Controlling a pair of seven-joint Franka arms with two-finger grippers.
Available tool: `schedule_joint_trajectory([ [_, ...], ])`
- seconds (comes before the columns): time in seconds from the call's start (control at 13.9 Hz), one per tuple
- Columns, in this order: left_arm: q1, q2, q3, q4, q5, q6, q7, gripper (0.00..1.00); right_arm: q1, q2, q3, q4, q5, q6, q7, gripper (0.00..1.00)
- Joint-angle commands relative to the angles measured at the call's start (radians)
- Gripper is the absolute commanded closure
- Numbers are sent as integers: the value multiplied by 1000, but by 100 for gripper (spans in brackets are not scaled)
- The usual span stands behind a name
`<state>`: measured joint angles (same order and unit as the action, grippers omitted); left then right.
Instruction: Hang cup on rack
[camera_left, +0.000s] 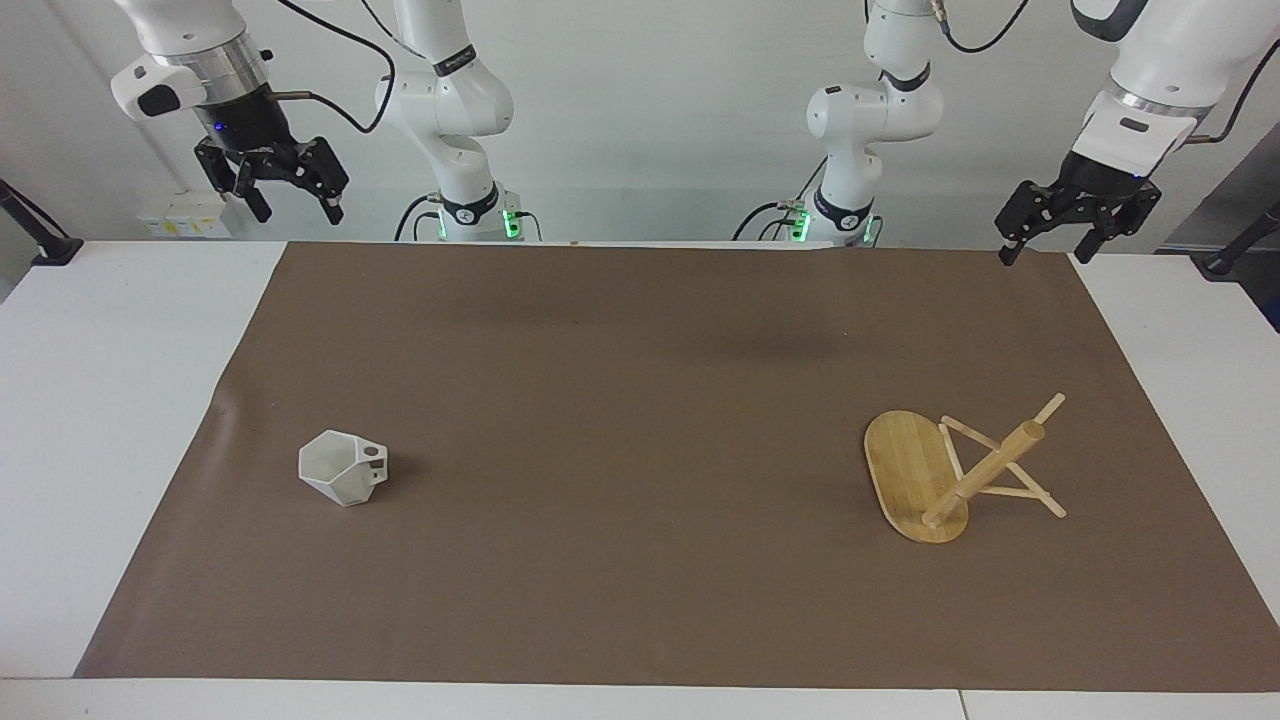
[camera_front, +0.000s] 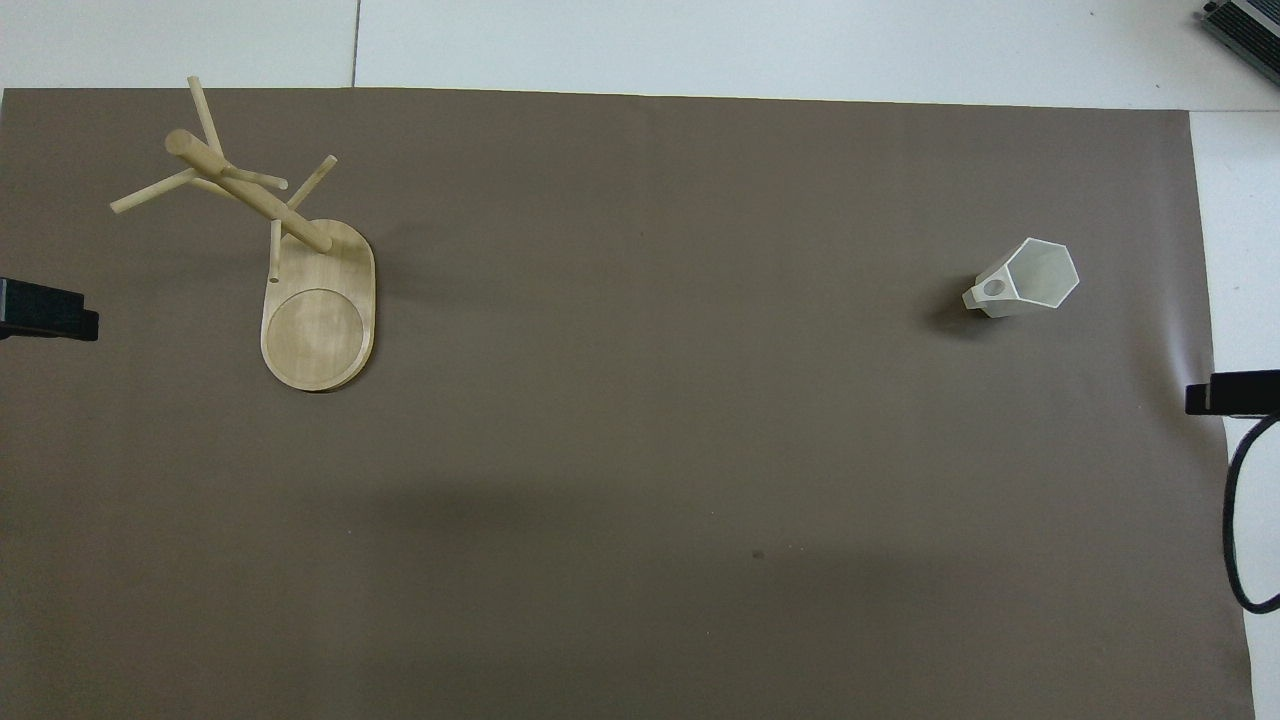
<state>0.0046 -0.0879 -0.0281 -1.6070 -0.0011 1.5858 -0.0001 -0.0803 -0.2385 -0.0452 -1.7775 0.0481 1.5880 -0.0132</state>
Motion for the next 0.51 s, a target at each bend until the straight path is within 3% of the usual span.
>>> schedule_joint_trajectory([
  [0.0,-11,-12,4,-21,16,20,-17,0,-1,-45,2,1,-16,-112,-27,0],
  [0.43,-2,-12,4,-25,16,25,-12,0,8,-48,13,-26,-5,-48,-71,0],
])
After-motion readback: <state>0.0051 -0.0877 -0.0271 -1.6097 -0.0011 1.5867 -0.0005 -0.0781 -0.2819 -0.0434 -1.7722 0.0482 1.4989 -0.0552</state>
